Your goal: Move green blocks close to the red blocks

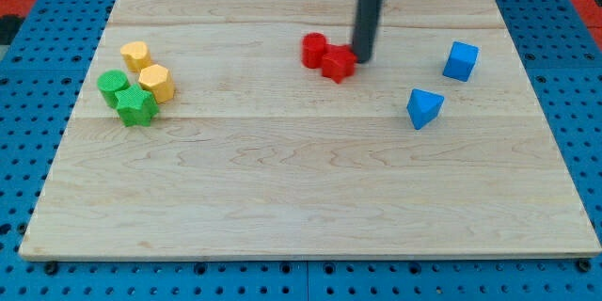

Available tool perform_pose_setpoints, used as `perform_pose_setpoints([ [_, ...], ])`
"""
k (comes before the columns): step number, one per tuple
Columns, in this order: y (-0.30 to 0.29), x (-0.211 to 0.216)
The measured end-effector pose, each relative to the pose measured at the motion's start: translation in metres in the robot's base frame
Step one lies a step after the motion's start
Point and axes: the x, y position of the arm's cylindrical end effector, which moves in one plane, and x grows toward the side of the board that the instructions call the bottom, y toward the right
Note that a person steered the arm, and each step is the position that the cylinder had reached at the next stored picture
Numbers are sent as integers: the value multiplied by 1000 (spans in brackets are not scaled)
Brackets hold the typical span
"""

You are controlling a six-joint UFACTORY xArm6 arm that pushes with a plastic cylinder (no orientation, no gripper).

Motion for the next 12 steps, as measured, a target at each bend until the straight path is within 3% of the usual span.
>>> perform_pose_setpoints([
  [1, 20, 50],
  [2, -6, 97],
  [4, -181, 167],
  [5, -308, 143],
  [6, -360, 97],
  [8, -348, 57],
  [10, -272, 94],
  [12, -245, 102],
])
